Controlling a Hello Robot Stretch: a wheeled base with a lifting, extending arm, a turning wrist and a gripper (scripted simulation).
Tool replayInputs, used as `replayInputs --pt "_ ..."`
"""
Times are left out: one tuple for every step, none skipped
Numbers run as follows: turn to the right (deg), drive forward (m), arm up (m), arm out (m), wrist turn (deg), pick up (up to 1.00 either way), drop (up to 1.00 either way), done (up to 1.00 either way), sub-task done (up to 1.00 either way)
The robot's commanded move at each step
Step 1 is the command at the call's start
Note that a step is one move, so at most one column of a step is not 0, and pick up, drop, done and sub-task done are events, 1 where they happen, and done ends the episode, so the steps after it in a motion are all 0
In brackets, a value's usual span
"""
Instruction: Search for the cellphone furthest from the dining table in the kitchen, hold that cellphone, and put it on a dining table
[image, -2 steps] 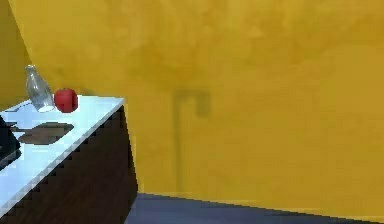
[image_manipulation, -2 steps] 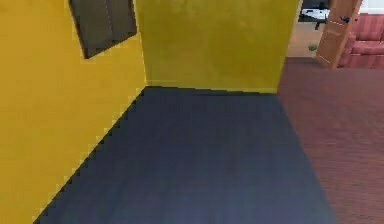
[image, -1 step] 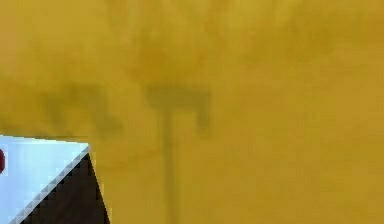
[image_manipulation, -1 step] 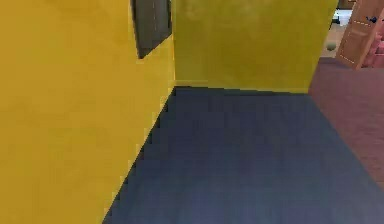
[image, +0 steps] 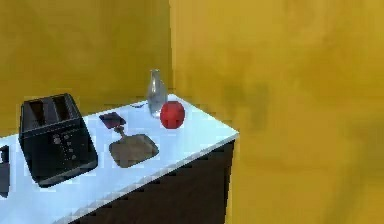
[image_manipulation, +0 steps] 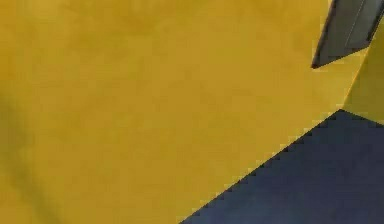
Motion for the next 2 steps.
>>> replayInputs --pt "-45.0 0.0 0.0 0.0 0.0 0.0 0.0 0.0 0.0" --pt "-45.0 0.0 0.0 0.0 0.0 0.0 0.0 0.0 0.0"
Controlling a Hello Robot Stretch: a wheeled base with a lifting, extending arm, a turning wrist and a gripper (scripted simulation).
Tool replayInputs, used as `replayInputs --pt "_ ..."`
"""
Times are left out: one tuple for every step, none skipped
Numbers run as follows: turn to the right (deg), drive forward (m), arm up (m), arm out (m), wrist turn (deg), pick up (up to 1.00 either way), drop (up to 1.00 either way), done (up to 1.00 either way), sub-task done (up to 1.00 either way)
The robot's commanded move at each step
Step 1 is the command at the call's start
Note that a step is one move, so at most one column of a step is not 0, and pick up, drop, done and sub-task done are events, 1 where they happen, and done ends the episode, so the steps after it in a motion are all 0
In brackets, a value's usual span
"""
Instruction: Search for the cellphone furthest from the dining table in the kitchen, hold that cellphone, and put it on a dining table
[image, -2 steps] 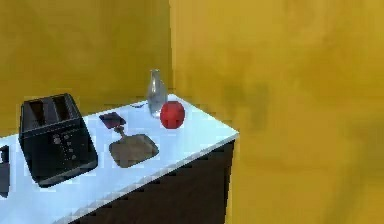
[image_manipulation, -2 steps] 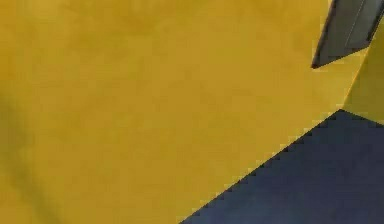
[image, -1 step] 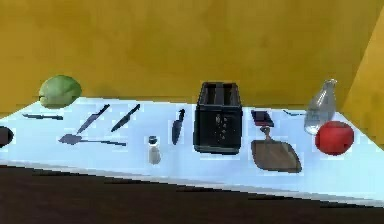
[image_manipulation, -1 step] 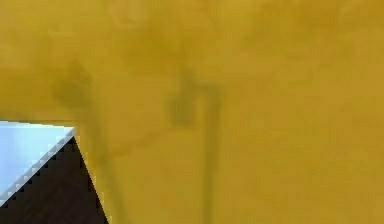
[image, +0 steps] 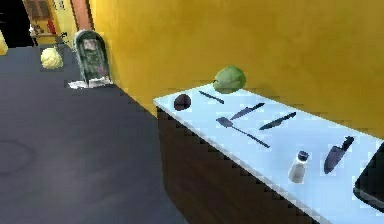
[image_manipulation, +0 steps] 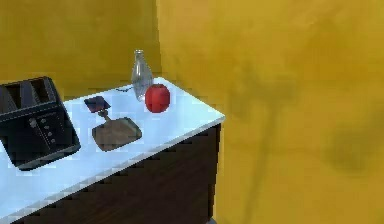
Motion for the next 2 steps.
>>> replayInputs --pt "-21.0 0.0 0.0 0.0 0.0 0.0 0.0 0.0 0.0" --pt "45.0 0.0 0.0 0.0 0.0 0.0 0.0 0.0 0.0"
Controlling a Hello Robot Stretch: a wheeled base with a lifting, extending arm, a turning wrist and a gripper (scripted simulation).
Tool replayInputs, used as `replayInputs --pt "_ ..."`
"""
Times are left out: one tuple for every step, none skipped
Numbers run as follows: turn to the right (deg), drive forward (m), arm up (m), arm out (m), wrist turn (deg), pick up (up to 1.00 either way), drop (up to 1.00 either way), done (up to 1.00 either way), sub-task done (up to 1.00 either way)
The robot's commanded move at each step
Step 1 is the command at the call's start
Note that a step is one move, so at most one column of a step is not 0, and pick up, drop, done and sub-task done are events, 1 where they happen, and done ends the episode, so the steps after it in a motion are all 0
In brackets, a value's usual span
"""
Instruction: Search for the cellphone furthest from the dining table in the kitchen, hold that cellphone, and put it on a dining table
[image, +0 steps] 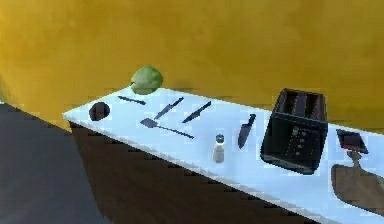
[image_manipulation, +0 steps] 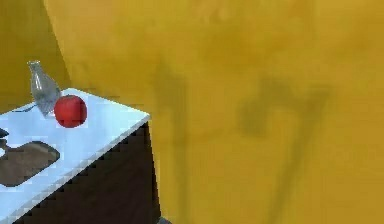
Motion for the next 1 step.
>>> replayInputs --pt "45.0 0.0 0.0 0.0 0.0 0.0 0.0 0.0 0.0"
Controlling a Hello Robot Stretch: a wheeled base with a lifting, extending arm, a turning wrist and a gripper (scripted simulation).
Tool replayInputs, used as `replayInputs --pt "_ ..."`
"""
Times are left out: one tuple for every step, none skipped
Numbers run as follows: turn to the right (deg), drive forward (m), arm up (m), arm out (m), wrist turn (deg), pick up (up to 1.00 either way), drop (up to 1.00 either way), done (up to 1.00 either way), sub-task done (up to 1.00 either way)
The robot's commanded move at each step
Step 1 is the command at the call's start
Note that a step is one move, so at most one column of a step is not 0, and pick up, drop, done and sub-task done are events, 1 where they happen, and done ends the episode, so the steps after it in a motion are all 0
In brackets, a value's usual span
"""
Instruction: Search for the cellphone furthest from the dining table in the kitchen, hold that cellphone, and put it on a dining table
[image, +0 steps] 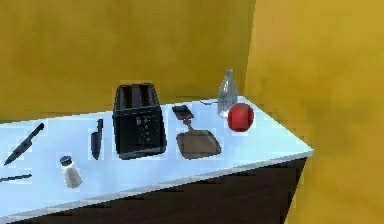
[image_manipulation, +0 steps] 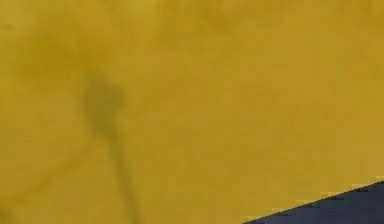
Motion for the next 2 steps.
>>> replayInputs --pt "24.0 0.0 0.0 0.0 0.0 0.0 0.0 0.0 0.0" --pt "0.0 0.35 0.0 0.0 0.0 0.0 0.0 0.0 0.0"
